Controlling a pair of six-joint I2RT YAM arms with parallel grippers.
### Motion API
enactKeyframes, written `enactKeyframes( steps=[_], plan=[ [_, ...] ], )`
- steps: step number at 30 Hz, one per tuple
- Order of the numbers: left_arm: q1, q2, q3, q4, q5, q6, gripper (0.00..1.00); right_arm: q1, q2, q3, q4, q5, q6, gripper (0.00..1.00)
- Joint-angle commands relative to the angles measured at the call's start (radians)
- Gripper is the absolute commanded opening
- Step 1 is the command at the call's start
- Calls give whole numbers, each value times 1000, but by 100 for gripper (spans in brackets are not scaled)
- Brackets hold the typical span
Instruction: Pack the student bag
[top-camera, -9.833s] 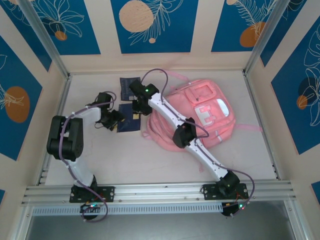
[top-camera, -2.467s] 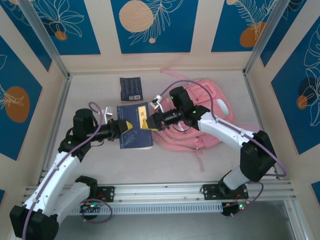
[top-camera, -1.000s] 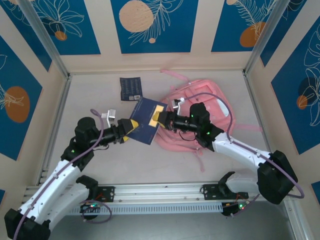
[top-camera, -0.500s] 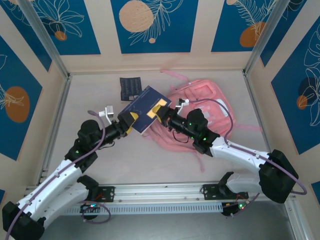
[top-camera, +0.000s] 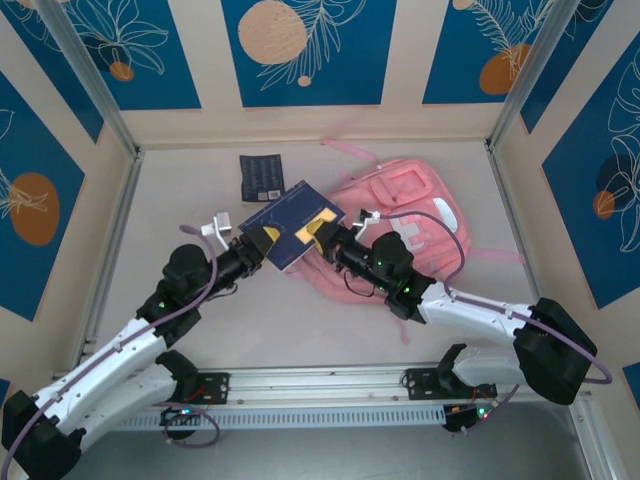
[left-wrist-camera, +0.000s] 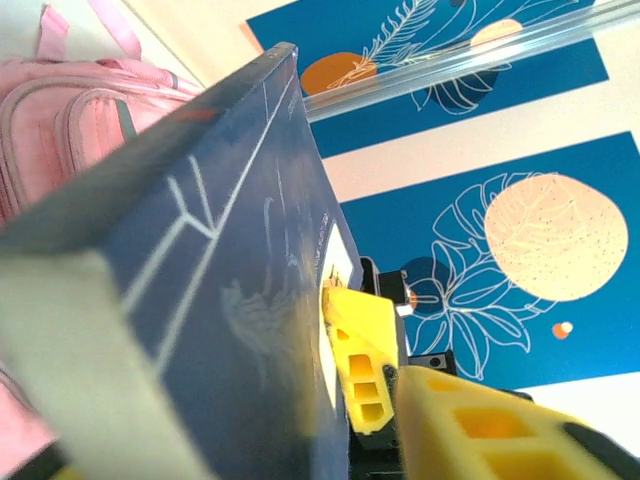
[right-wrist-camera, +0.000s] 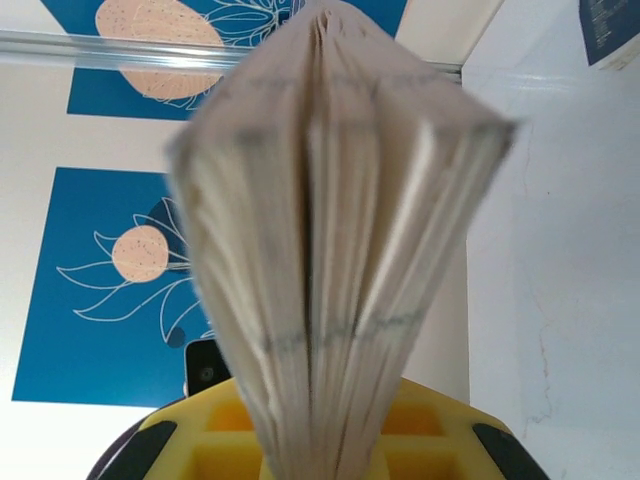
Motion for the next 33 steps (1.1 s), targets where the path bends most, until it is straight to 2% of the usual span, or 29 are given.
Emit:
enactKeyframes(
  steps=[1,4,6,7,9,12,15,17,19,21,24,27,29,31,33],
  plan=[
    [-17,-3,0,57,-22,11,26,4,-27,-20,53,76,4,0],
    [-27,11,2,72,-19,14,10,9,-31,-25,50,88,-8,0],
    [-31,20,18,58,-13,27,1,10,-39,-24,34,94,-23,6],
    [-32,20,27,43,-10,35,0,11,-45,-19,19,91,-35,8],
    [-32,7,55,-29,-18,72,0,9,-78,-1,-60,86,-99,22],
    [-31,-48,123,-260,-69,165,0,5,-179,54,-384,151,-207,42],
    [-31,-109,227,-557,-151,285,0,-24,-257,115,-695,198,-315,50],
    [-30,-148,282,-693,-197,346,0,-41,-300,125,-796,220,-396,54],
    [-28,-167,318,-771,-209,386,0,-83,-316,133,-857,175,-461,56],
    [-28,-168,348,-839,-210,419,0,-144,-309,162,-900,67,-571,56],
    [-29,-168,343,-880,-211,444,0,-236,-221,269,-1026,-62,-707,54],
    [-24,-170,281,-819,-199,431,0,-278,-26,462,-1272,-23,-867,54],
    [-14,-151,251,-759,-161,412,0,-277,63,521,-1299,-8,-990,56],
    [-8,-126,238,-718,-128,399,0,-284,119,572,-1338,36,-1013,59],
    [-3,-104,236,-697,-101,399,0,-310,181,636,-1378,-34,-1041,62]
  ],
)
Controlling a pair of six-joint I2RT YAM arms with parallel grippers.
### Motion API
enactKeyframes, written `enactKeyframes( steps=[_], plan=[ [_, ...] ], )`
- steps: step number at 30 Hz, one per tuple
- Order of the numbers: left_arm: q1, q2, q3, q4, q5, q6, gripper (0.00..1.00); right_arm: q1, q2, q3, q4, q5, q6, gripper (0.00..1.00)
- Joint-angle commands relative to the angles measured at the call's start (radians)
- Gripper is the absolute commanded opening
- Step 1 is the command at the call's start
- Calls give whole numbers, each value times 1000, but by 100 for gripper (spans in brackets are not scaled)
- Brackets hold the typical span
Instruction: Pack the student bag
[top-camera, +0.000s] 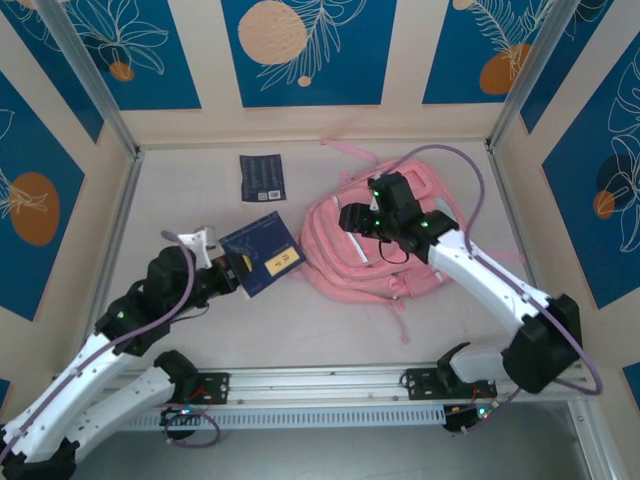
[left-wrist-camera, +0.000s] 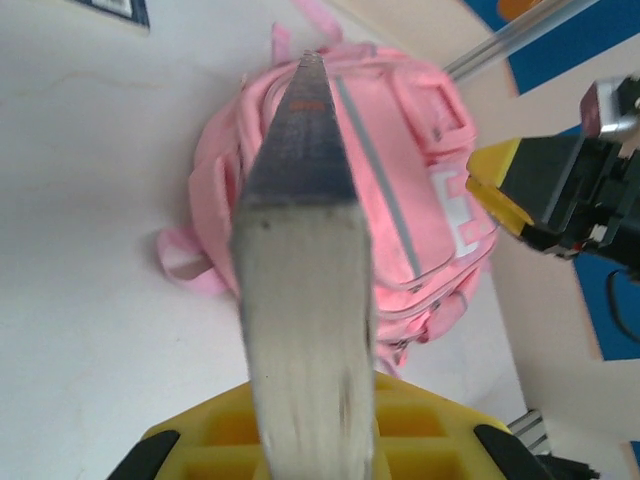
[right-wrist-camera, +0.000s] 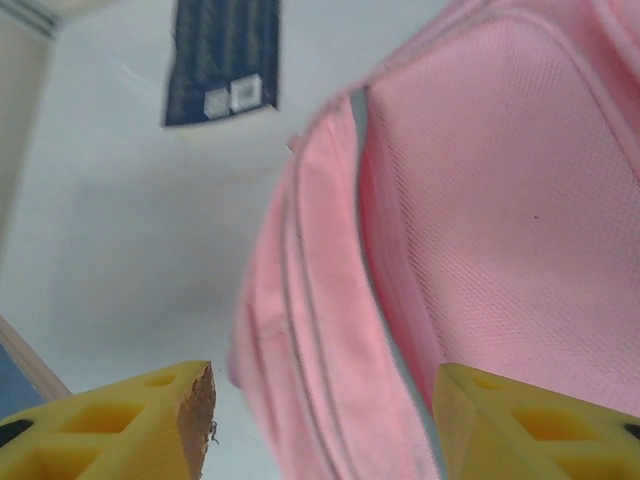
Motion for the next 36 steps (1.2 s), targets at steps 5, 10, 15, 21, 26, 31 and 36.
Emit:
enactKeyframes(
  steps=[5,10,15,21,26,31,36],
  plan=[
    [60,15,-14,150,143,10,0,29,227,235,-284,19,-262,66],
    [100,10,-16,105,126,20,0,61,326,302,-303,67,-286,75],
    [123,-21,-64,118,114,18,0,79,401,357,-318,92,-303,78],
    [141,-22,-121,176,144,-12,0,148,517,426,-372,234,-360,76],
    [155,-27,-157,200,168,-36,0,192,588,448,-407,410,-379,69],
    [171,-34,-155,188,187,-32,0,198,553,414,-367,441,-366,52],
    [182,-37,-165,187,197,-36,0,197,543,400,-359,440,-373,31]
  ],
)
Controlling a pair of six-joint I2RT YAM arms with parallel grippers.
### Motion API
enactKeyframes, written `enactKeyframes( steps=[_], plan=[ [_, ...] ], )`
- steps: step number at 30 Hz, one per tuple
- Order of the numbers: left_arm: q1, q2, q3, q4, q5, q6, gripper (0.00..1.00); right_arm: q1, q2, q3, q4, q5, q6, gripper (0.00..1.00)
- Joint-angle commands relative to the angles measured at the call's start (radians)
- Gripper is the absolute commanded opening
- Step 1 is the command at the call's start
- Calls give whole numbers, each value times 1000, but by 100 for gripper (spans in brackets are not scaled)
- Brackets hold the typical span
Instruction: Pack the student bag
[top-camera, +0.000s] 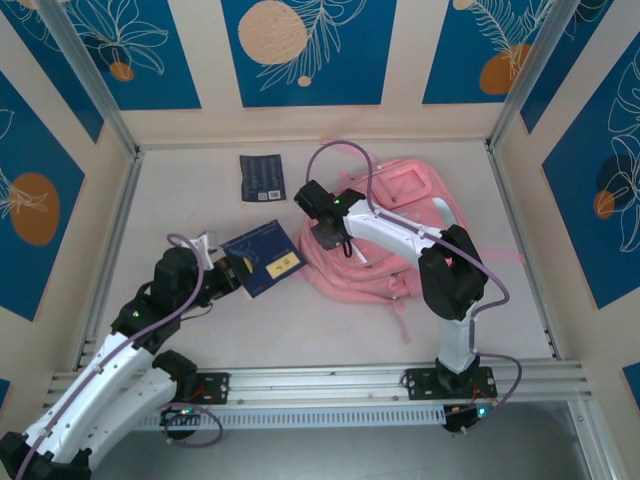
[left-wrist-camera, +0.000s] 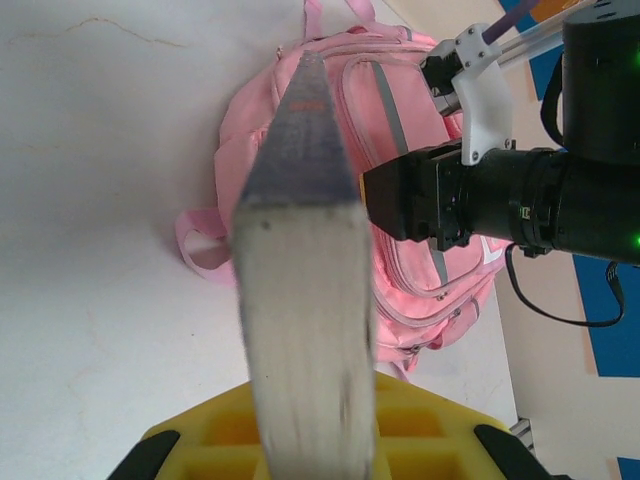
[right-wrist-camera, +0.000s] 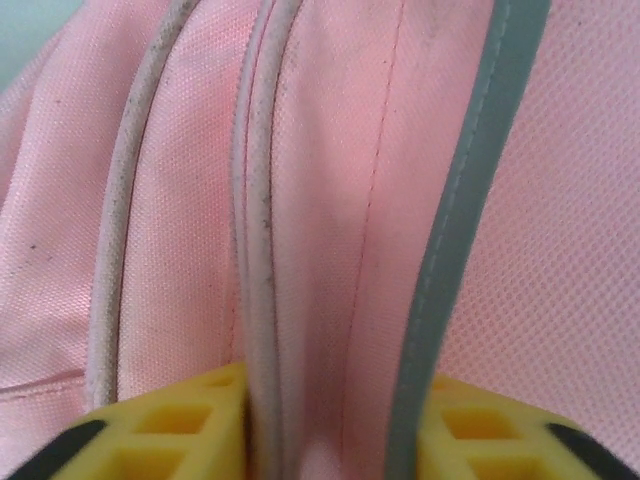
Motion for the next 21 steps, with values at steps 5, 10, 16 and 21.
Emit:
enactKeyframes(
  steps=[5,10,16,21],
  plan=[
    [21,-20,-7,45,32,-18,0,-33,-86,-48,21,-81,4,5],
    [27,-18,22,-13,9,-2,0,-81,-253,-88,93,-334,-14,0],
    [27,-16,32,-29,21,-7,0,-285,-435,-182,216,-953,40,0],
    [27,-10,3,69,116,-27,0,-480,-536,-335,452,-1343,234,0]
  ],
)
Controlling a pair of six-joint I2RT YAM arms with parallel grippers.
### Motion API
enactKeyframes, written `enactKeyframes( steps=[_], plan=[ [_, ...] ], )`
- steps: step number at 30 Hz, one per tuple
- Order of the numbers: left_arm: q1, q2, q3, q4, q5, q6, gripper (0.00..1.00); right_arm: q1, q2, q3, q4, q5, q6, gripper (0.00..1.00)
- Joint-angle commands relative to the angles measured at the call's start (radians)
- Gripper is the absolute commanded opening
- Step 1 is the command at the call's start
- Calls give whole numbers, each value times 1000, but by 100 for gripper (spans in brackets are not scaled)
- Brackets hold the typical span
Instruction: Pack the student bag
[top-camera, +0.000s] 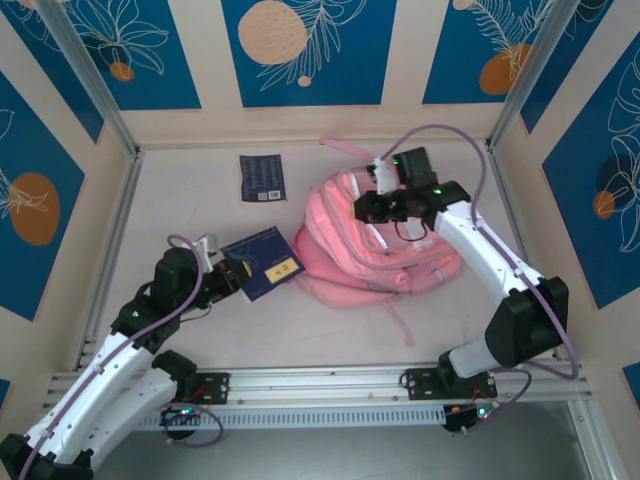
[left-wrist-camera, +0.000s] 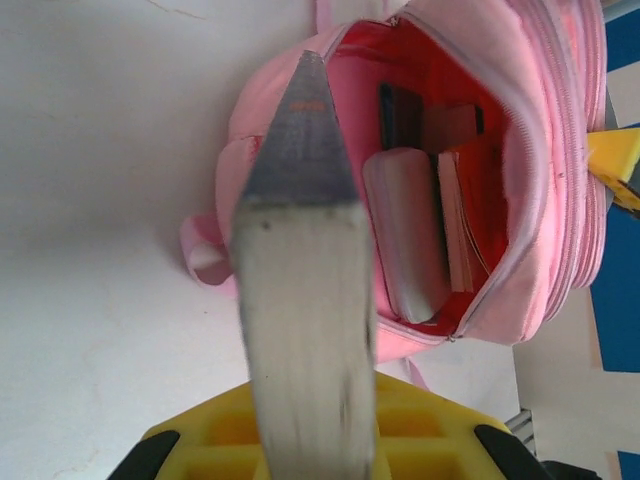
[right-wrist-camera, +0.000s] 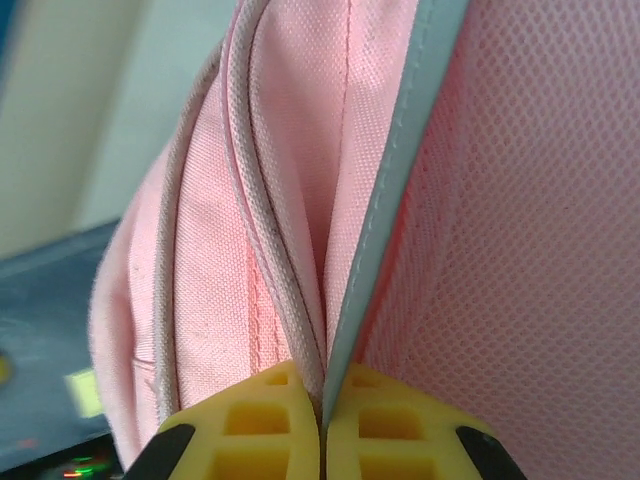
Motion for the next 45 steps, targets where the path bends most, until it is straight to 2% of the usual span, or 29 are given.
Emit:
enactKeyframes(
  steps=[1,4,8,11,15,24,31,35,38,45],
  plan=[
    [9,-6,7,120,96,-19,0,-70,-78,-76,247,-447,174,0],
    [10,37,8,183,166,-30,0,-119,-111,-120,379,-605,280,0],
    [2,120,-15,360,262,-110,0,-153,-135,-126,413,-683,349,0],
    [-9,179,-12,443,271,-136,0,-178,-147,-154,512,-747,452,0],
    [-29,267,10,529,276,-161,0,-186,-145,-146,523,-781,497,0],
    [-130,424,102,629,249,-157,0,-187,-128,-149,546,-800,526,0],
    [-141,442,135,615,230,-148,0,-190,-132,-150,533,-782,516,0],
    [-148,453,160,615,220,-146,0,-190,-126,-162,586,-782,557,0],
    [-181,529,173,655,198,-157,0,-189,-126,-168,603,-777,572,0],
    [-290,825,246,783,68,-216,0,-189,-152,-190,618,-731,585,0]
  ],
)
